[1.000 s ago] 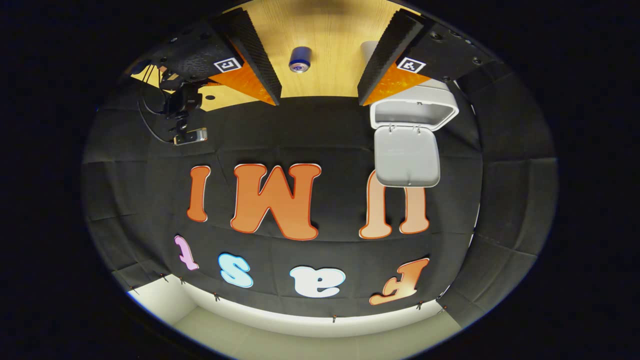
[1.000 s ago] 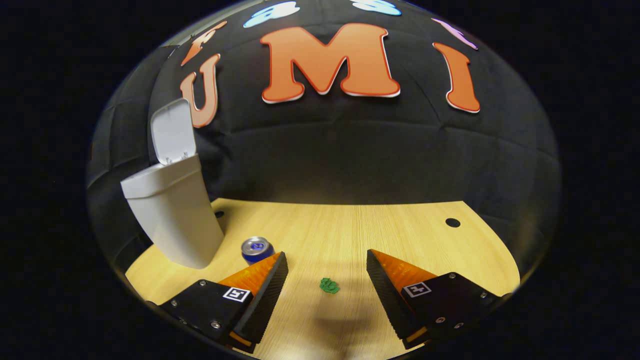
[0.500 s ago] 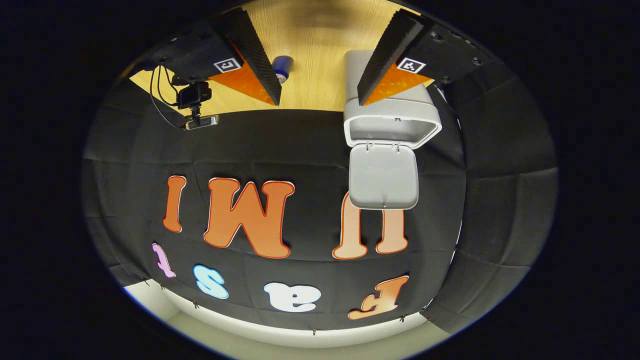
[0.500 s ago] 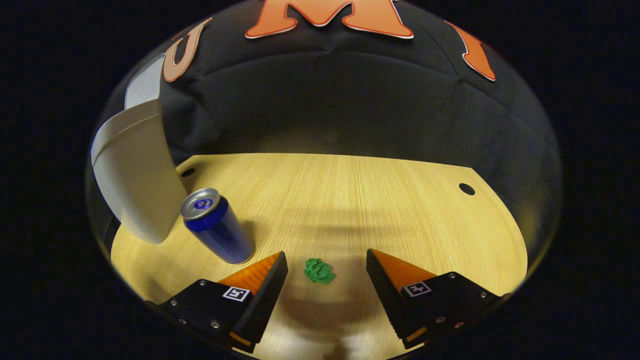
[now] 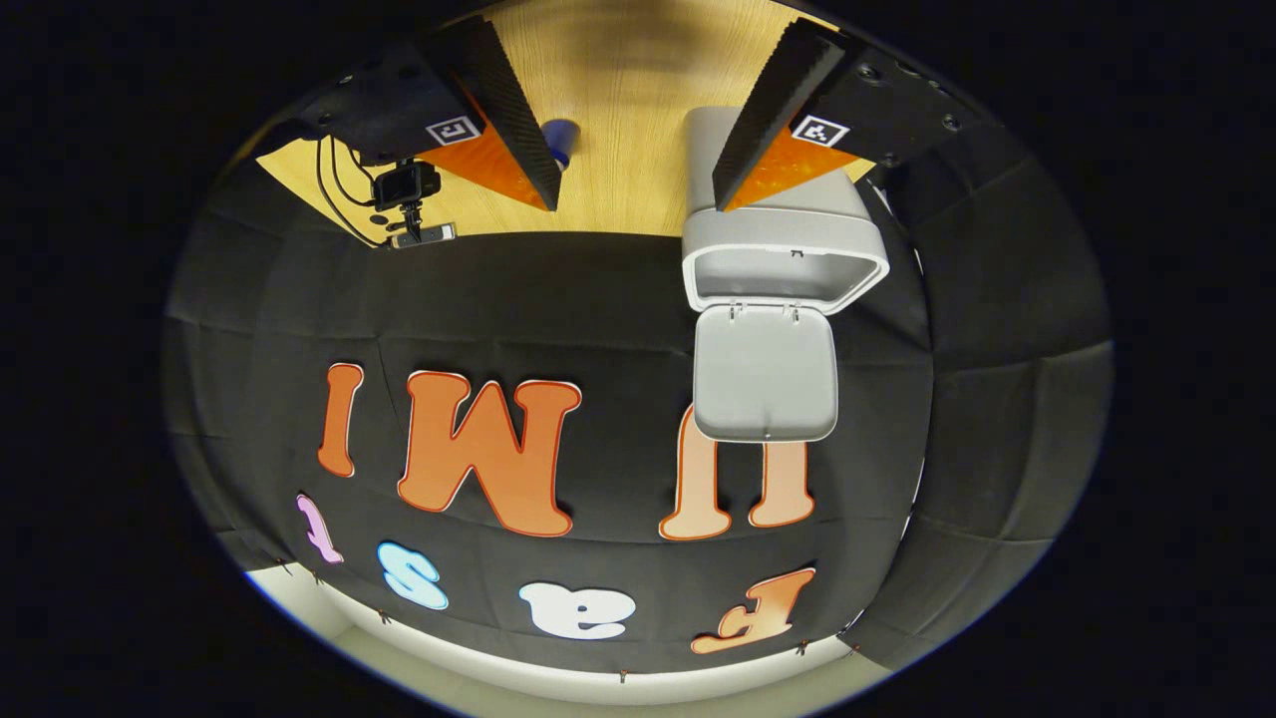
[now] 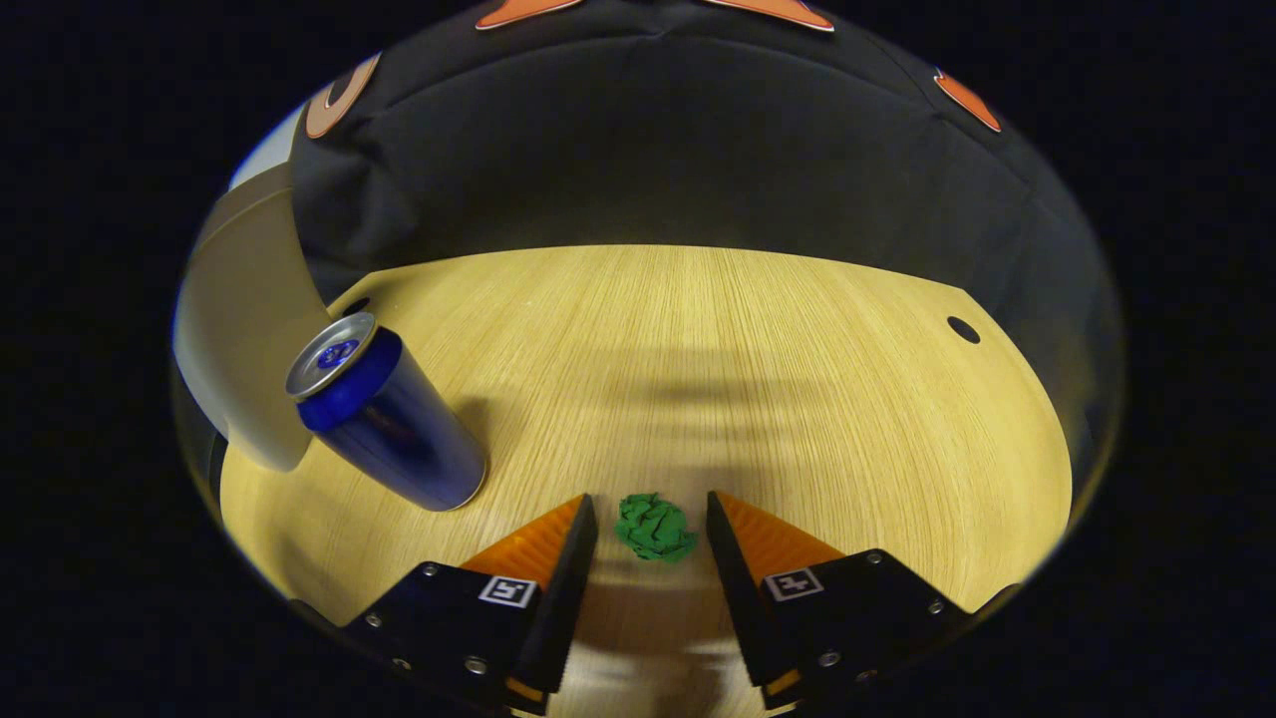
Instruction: Press the lid of the desktop garbage bin to open it, pick up the crumpled paper on the desktop and throw it into the bin, then pick up the pop can on the desktop and drop it into the bin, and finally close the garbage bin lid.
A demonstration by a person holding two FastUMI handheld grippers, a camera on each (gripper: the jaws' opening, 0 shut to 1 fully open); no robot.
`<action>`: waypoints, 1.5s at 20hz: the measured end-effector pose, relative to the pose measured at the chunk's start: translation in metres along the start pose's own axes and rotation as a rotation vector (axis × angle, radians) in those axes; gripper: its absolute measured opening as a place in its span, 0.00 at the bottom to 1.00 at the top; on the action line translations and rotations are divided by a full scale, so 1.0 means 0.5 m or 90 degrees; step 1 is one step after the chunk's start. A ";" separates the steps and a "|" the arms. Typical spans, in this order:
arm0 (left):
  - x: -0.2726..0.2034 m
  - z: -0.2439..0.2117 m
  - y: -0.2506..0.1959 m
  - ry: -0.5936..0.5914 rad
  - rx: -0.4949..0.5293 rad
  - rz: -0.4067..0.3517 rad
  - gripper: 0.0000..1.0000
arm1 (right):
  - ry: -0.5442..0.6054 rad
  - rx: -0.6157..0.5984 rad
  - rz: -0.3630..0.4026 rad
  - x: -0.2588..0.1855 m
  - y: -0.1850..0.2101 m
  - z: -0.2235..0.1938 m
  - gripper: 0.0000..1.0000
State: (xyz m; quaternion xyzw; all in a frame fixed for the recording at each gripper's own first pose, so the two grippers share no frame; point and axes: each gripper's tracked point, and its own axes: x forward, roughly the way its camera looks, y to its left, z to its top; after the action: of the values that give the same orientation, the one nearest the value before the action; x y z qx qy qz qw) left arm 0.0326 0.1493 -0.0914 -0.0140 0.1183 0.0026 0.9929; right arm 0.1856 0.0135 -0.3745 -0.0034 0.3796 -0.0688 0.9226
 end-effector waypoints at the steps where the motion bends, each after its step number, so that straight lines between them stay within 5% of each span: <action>1: 0.002 -0.003 0.001 0.003 -0.001 0.001 0.96 | 0.008 -0.005 0.002 0.000 -0.001 -0.006 0.58; 2: 0.004 -0.003 0.001 0.005 -0.001 0.001 0.97 | 0.004 -0.012 0.000 -0.005 -0.004 -0.003 0.45; 9: 0.006 -0.014 -0.008 0.012 0.005 -0.006 0.92 | 0.005 -0.023 -0.007 -0.013 -0.004 -0.011 0.29; 18: -0.006 -0.014 -0.018 0.018 0.022 -0.011 0.92 | -0.015 0.025 0.008 -0.031 0.000 -0.020 0.24; 21: -0.012 -0.009 -0.024 0.016 0.027 -0.015 0.92 | -0.001 0.032 0.005 -0.031 0.002 -0.020 0.12; 25: -0.024 0.002 -0.021 0.006 0.033 -0.014 0.92 | 0.005 0.034 0.019 -0.053 -0.004 -0.015 0.08; 30: -0.035 0.016 -0.012 -0.011 0.026 -0.012 0.92 | -0.067 0.052 0.043 -0.136 0.012 0.084 0.06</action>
State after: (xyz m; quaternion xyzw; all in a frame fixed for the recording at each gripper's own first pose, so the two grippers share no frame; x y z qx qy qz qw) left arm 0.0175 0.1437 -0.0792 0.0054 0.1093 -0.0088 0.9940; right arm 0.1679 0.0264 -0.2973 0.0440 0.3276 -0.0526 0.9423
